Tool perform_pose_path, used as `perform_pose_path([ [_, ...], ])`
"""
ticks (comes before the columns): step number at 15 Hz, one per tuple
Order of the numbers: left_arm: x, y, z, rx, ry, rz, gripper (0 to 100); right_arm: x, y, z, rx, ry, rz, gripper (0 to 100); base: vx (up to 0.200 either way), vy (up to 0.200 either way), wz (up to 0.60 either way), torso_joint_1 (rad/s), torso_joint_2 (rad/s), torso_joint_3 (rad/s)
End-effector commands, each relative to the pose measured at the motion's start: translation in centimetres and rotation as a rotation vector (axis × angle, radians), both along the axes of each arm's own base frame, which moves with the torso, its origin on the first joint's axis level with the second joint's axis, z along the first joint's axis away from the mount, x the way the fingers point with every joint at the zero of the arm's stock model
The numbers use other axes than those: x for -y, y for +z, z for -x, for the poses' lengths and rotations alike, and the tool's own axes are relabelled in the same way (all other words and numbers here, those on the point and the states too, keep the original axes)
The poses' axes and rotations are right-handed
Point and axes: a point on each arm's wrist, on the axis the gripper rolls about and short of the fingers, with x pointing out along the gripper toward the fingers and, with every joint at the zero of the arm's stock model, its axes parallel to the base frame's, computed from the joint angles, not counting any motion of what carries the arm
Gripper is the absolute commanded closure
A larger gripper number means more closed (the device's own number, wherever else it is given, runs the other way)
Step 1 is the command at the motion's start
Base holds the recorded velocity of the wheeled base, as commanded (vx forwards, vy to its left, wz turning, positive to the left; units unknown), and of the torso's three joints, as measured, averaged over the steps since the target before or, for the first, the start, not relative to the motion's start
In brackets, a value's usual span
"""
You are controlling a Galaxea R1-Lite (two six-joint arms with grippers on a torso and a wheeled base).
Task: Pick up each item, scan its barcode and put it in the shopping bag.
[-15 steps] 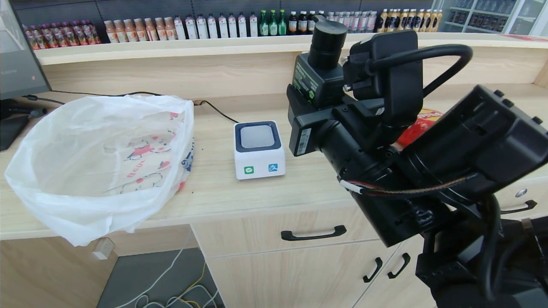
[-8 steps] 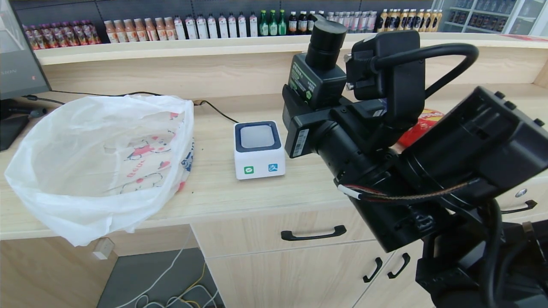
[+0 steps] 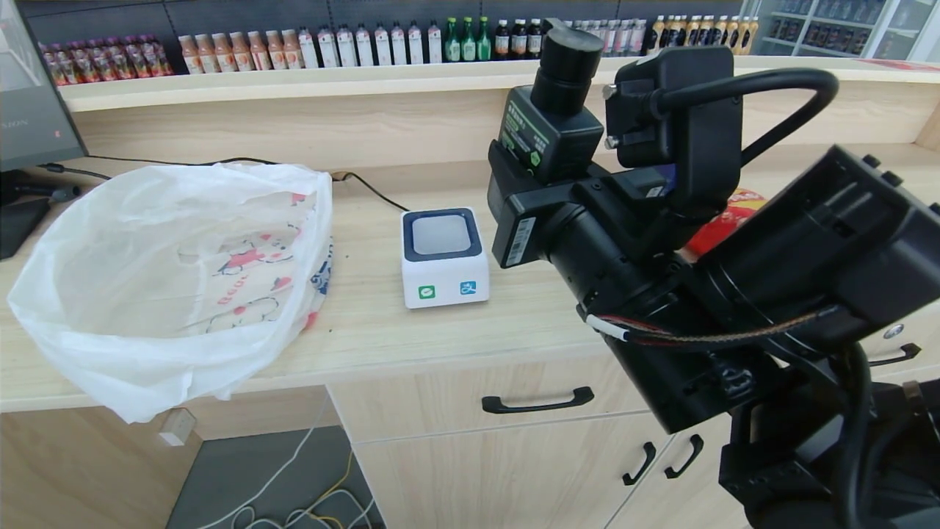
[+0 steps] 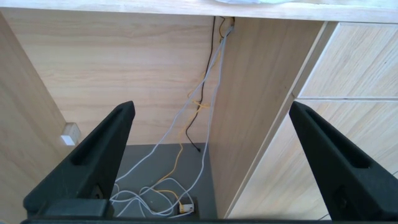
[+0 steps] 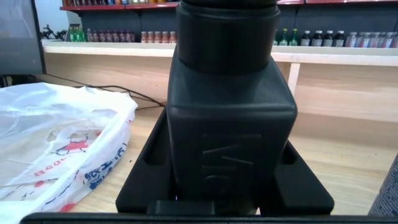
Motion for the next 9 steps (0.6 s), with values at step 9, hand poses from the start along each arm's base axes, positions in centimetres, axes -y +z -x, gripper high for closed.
perform_pose_path([
  [9, 0.00, 0.00, 0.00, 0.000, 0.000, -0.001, 0, 0.21, 0.65, 0.16, 0.012, 0.001, -0.020, 100, 0.000, 0.156, 0.00, 0.001, 0.00, 0.002],
])
